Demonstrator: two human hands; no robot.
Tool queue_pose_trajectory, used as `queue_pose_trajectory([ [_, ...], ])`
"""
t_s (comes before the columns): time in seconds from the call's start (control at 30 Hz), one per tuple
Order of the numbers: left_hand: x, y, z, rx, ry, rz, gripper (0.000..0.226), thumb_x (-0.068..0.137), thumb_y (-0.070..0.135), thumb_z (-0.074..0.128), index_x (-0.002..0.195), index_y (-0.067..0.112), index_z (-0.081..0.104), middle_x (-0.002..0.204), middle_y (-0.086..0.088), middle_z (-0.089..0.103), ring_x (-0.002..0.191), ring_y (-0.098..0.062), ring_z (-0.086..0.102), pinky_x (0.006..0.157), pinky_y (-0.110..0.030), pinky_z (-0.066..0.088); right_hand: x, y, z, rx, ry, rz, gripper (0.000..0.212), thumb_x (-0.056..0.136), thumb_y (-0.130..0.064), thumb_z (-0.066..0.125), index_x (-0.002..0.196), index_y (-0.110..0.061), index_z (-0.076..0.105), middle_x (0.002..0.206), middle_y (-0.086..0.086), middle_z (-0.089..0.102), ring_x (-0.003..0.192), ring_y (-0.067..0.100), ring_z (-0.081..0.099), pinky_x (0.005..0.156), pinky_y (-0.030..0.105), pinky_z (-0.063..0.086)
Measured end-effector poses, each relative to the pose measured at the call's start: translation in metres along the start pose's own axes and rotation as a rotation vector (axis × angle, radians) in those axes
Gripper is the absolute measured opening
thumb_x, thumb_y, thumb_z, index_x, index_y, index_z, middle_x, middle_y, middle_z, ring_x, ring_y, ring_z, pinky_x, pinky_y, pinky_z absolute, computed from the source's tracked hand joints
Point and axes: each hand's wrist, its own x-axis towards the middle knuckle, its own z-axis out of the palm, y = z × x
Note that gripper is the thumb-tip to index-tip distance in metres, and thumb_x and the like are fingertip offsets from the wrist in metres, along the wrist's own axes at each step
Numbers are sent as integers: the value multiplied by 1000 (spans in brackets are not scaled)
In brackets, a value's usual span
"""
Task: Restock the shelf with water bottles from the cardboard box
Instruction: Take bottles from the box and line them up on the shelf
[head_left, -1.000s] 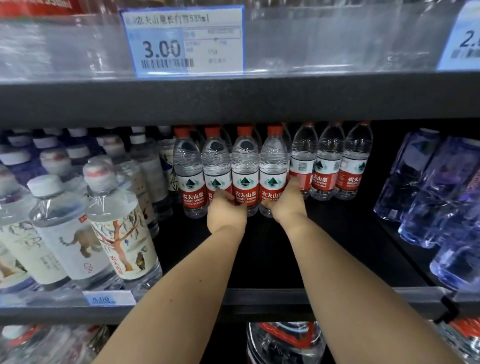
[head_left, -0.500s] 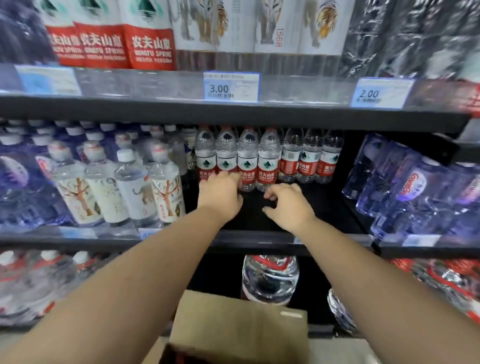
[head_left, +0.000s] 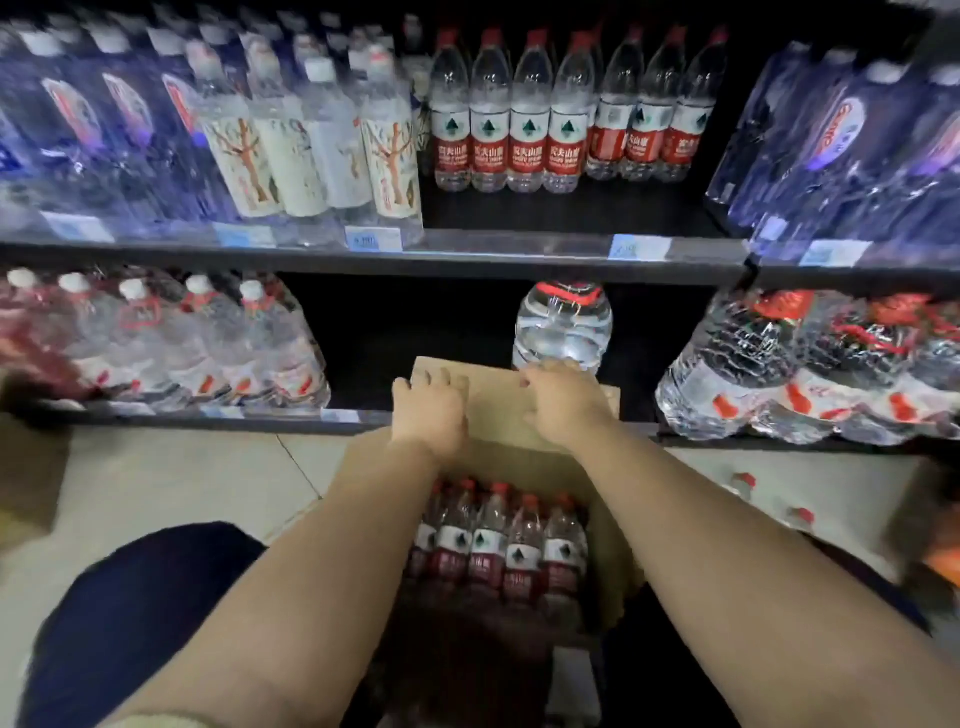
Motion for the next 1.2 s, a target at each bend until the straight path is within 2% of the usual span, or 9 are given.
queue_pose_trajectory([
  [0.13,-35,5,65,-39,-179,-111,51,87,27,56,134,15,41,131,-11,48,122,-33,43,97,-45,35,-29,1,68,93,-115,129,34,86,-22,64,119,-20,57,128,3,53,118,28,48,91,36,43],
  [0.3,-73,4,137,-87,-333,-208,51,87,26,58,134,19,40,132,-9,49,122,-32,44,97,-45,36,-51,-9,144,240,-254,293,37,86,-24,67,122,-23,54,129,5,53,121,28,46,96,39,43],
  [0.4,-83,0,159,-103,-387,-220,46,89,26,54,132,16,41,134,-12,47,124,-33,44,97,-44,38,-58,-17,174,250,-306,314,45,85,-24,67,128,-24,53,130,7,54,121,30,48,97,37,42],
  [0.57,-86,-10,183,-314,-457,-331,65,88,25,57,146,18,28,139,-14,40,126,-33,41,98,-43,42,-55,-34,209,332,-356,345,49,81,-19,68,128,-23,54,130,8,59,128,35,46,101,35,44],
  [0.73,-79,-14,206,-522,-468,-514,74,87,18,60,149,14,18,141,-16,33,131,-34,34,103,-42,39,-37,-53,236,400,-441,313,40,84,-19,67,122,-24,55,119,6,62,108,29,59,74,26,38],
  [0.83,-72,-16,221,-533,-458,-607,72,88,26,60,147,13,20,140,-14,34,129,-32,34,101,-43,38,-26,-59,249,401,-455,303,40,85,-19,67,123,-22,54,119,6,61,108,27,58,73,27,38],
  [0.97,-63,-14,235,-386,-419,-662,76,92,36,55,149,8,14,139,-14,33,126,-32,36,99,-42,39,-12,-58,262,434,-478,308,43,84,-19,67,125,-22,54,118,8,63,105,29,60,78,30,45],
  [1.13,-53,-3,246,-273,-406,-729,58,95,27,48,144,6,27,137,-17,37,121,-33,41,97,-40,39,-10,-47,275,469,-472,325,40,85,-17,67,123,-22,55,120,3,61,105,25,59,74,26,38],
  [1.2,-50,1,250,-308,-417,-765,62,95,30,50,145,6,23,137,-19,40,121,-33,45,95,-40,42,-12,-42,278,479,-447,314,41,85,-18,68,123,-22,55,118,3,60,100,22,58,73,26,41],
])
